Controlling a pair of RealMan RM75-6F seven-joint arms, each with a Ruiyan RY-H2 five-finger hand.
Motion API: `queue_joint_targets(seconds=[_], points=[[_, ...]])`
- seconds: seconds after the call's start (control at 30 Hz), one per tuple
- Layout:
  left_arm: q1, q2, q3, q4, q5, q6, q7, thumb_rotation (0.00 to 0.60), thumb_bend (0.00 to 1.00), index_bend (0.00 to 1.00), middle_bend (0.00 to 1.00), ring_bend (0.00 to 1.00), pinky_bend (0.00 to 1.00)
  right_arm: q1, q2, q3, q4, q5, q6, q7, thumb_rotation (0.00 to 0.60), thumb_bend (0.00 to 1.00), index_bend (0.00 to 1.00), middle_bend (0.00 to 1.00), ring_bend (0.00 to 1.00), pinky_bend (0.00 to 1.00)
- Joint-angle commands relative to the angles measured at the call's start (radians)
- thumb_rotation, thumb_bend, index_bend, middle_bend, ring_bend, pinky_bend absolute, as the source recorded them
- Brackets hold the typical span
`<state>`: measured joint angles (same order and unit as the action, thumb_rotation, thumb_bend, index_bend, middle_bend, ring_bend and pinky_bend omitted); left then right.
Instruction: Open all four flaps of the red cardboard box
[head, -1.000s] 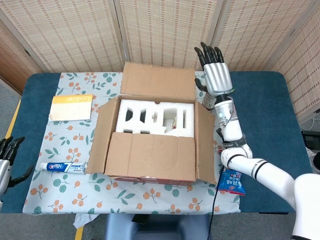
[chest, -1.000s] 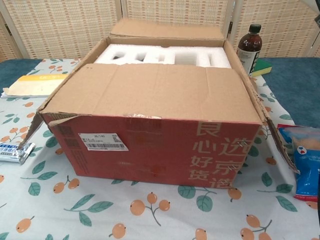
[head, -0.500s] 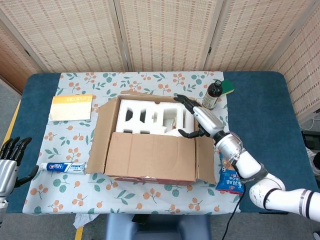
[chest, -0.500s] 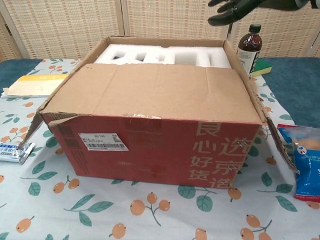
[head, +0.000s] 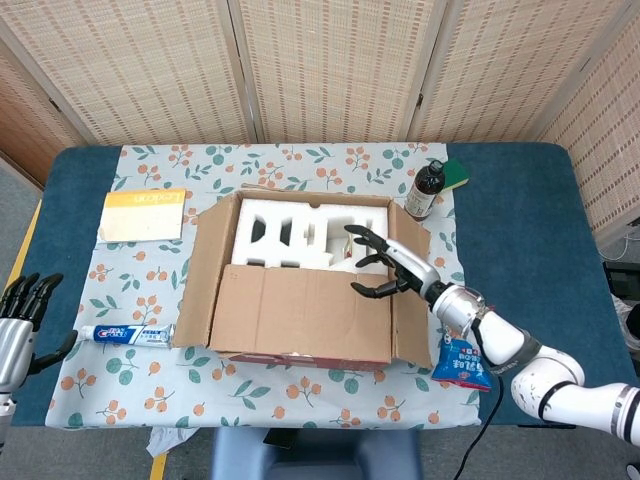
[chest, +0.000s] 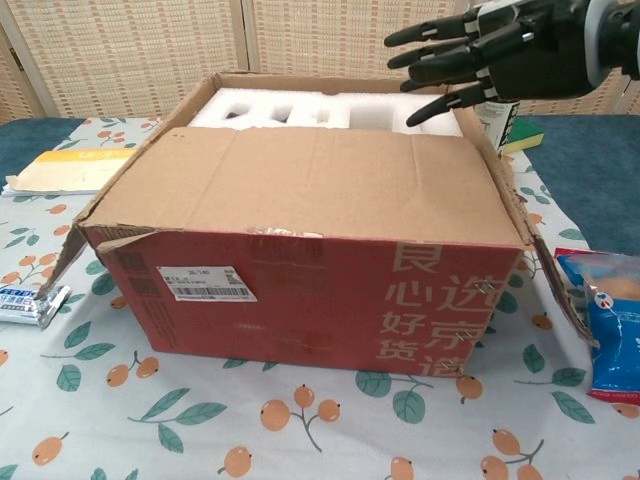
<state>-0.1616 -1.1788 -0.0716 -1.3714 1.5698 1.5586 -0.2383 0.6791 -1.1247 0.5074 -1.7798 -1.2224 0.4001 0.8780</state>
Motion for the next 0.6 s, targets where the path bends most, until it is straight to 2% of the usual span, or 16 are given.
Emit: queue_joint_targets(seconds=[0.03,0.37,0.6], points=[[0.0,0.002,0.001,0.0,0.002,0.001,-0.007,0.6,0.4,0.0,0.14,0.02,0.0,0.004,-0.028,0.002,0.03,-0.031,-0.02,0.047,0.6,0.4,0.0,0.0,0.0,0.23],[-0.002,0.004,0.002,0.003,-0.001,-0.006,-0.013,0.6,0.4,0.0,0.14,0.02,0.0,0.012,-0.038,-0.032,0.04,-0.115,-0.022,0.112,0.6,0.4,0.0,0.0,0.0,0.23],[-0.004,0.003,0.0,0.0,-0.001,-0.006,-0.005,0.6,0.4,0.0,0.14,0.02,0.0,-0.005,-0.008,-0.053,0.0,-0.178,0.034,0.163,0.6,0.4,0.0,0.0,0.0,0.25]])
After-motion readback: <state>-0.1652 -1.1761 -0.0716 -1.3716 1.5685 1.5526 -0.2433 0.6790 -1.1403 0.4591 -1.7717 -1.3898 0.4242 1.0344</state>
